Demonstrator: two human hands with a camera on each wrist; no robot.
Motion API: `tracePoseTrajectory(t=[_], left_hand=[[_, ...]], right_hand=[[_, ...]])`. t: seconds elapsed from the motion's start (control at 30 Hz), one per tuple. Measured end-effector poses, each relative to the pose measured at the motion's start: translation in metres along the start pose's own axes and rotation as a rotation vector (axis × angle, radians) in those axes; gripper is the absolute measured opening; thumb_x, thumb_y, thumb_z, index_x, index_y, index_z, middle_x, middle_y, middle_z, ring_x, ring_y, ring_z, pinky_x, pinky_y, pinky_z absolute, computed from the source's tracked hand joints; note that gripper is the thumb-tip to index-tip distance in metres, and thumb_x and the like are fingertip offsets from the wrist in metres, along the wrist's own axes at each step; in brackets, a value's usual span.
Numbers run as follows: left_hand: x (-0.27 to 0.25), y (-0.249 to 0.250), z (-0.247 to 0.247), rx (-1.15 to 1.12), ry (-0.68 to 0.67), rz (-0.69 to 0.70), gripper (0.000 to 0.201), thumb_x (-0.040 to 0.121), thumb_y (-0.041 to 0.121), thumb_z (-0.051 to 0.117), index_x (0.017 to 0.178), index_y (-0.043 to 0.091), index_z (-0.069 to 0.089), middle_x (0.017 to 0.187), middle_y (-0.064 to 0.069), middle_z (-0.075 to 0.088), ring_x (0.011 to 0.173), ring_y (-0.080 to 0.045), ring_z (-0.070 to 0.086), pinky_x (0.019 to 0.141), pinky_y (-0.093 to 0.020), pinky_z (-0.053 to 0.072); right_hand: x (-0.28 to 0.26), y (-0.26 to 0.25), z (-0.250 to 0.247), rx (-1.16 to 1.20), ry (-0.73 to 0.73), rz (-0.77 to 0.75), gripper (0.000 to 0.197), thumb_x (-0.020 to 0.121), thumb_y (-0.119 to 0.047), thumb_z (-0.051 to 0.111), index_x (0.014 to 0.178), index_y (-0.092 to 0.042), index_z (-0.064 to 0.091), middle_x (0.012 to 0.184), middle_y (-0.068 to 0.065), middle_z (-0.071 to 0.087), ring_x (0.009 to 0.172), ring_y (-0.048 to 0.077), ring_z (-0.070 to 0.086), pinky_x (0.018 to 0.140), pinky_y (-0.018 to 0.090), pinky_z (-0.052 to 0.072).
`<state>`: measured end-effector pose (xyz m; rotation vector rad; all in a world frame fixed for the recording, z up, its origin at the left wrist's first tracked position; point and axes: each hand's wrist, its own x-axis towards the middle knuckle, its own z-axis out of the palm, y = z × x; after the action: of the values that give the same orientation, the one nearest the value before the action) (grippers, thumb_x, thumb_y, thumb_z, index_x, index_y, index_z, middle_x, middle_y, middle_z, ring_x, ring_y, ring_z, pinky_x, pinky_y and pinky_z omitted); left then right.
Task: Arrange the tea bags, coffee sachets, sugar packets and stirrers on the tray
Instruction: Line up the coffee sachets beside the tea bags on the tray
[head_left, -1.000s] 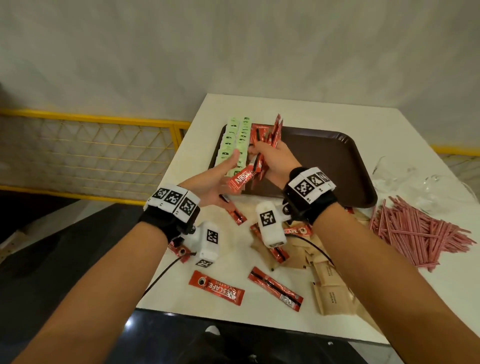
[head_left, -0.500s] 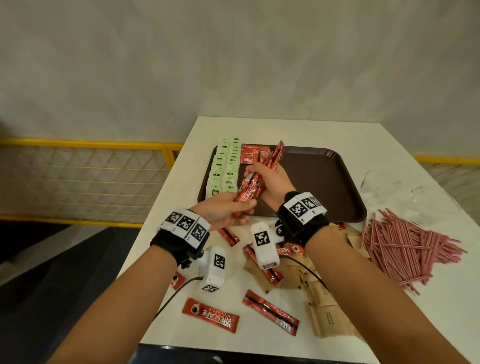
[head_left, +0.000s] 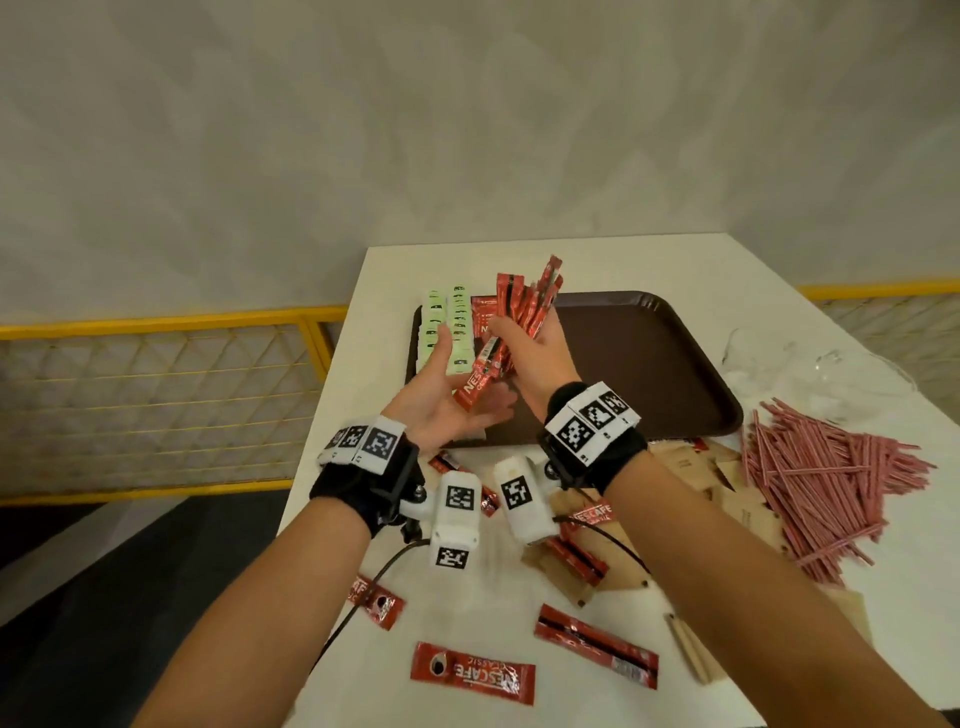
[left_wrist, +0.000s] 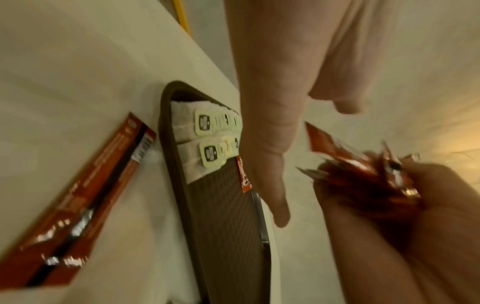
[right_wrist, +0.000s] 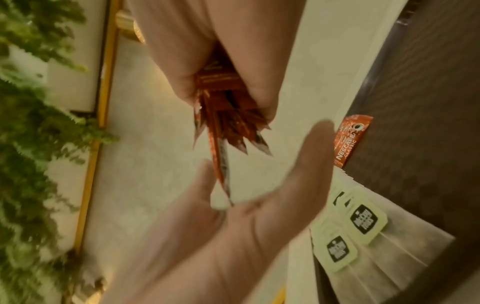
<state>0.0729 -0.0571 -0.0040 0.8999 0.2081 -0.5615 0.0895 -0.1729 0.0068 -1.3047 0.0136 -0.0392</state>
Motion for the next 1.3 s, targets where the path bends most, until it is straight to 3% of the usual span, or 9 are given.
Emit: tracePoseTrajectory(t=[0.2,0.3,0.47,0.57,0.7,0.83,0.97,1.13,1.3], left_hand=[[0.010,0.000,0.011,-0.197,0.092,0.028,0.047,0.098,0.045,0.033,0.133,0.018,0.050,0.110,-0.011,0.064,0.104,-0.026,0.057,0.076,-0.050,0.045],[0.014,-0.003,0.006,-0.184,0.106,0.060,0.042,0.100,0.040,0.031,0.128,0.019,0.053,0.118,-0.011,0.062,0.101,-0.026,0.059,0.074,-0.049,0.046],[0.020,0.000,-0.008,0.037,-0.021,0.128,0.066,0.081,0.071,0.040,0.129,0.027,0.053,0.127,-0.009,0.060,0.120,-0.024,0.054,0.095,-0.047,0.045],[0.019,0.004,-0.008,0.199,-0.023,0.132,0.055,0.075,0.055,0.056,0.123,0.028,0.057,0.121,-0.004,0.064,0.111,-0.020,0.060,0.094,-0.048,0.047],[0.026,0.003,-0.006,0.154,0.090,0.182,0.015,0.090,0.032,0.057,0.102,0.026,0.065,0.091,0.001,0.073,0.086,-0.013,0.066,0.075,-0.035,0.053],[0.032,0.003,-0.007,0.073,0.153,0.241,0.017,0.093,0.029,0.053,0.106,0.024,0.064,0.101,-0.001,0.070,0.092,-0.014,0.064,0.078,-0.033,0.051],[0.037,0.002,-0.009,0.007,0.154,0.270,0.023,0.094,0.027,0.051,0.116,0.023,0.060,0.112,-0.004,0.067,0.101,-0.017,0.063,0.085,-0.037,0.049],[0.041,0.000,-0.014,-0.023,0.200,0.275,0.037,0.096,0.030,0.047,0.131,0.020,0.051,0.119,-0.005,0.063,0.103,-0.017,0.062,0.076,-0.034,0.052],[0.036,0.002,-0.024,0.042,0.145,0.281,0.040,0.093,0.025,0.053,0.131,0.016,0.051,0.120,-0.011,0.064,0.108,-0.025,0.063,0.088,-0.041,0.051]], right_hand=[[-0.009,0.015,0.013,-0.159,-0.104,-0.055,0.036,0.084,-0.001,0.064,0.106,-0.027,0.050,0.107,0.001,0.063,0.104,0.016,0.062,0.095,0.034,0.047],[-0.007,0.018,0.010,-0.232,-0.140,-0.050,0.038,0.085,-0.002,0.064,0.117,-0.015,0.049,0.109,0.003,0.063,0.100,0.012,0.061,0.091,0.029,0.047],[0.001,0.021,0.002,-0.373,-0.208,-0.016,0.044,0.085,0.000,0.060,0.126,-0.010,0.046,0.115,0.003,0.061,0.107,0.015,0.059,0.099,0.032,0.044],[0.007,0.023,0.003,-0.551,-0.218,0.010,0.053,0.081,-0.007,0.066,0.128,-0.009,0.042,0.117,0.008,0.061,0.108,0.021,0.060,0.098,0.036,0.046],[0.011,0.020,0.008,-0.729,-0.232,-0.035,0.055,0.079,-0.014,0.070,0.124,-0.007,0.040,0.114,0.009,0.060,0.104,0.022,0.060,0.079,0.023,0.045],[0.011,0.022,0.012,-0.713,-0.229,-0.156,0.053,0.076,-0.010,0.072,0.122,-0.004,0.045,0.116,0.011,0.057,0.108,0.022,0.056,0.087,0.026,0.045],[0.011,0.028,0.007,-0.807,-0.230,-0.199,0.077,0.079,-0.014,0.070,0.144,-0.010,0.029,0.130,0.012,0.034,0.123,0.019,0.035,0.106,0.021,0.028],[0.013,0.033,0.003,-0.924,-0.270,-0.304,0.071,0.082,-0.018,0.068,0.144,-0.015,0.033,0.133,0.011,0.032,0.125,0.022,0.024,0.097,0.009,0.014],[0.018,0.021,-0.001,-0.607,-0.298,-0.125,0.051,0.089,-0.023,0.061,0.137,-0.021,0.045,0.124,0.001,0.044,0.117,0.016,0.042,0.105,0.033,0.038]])
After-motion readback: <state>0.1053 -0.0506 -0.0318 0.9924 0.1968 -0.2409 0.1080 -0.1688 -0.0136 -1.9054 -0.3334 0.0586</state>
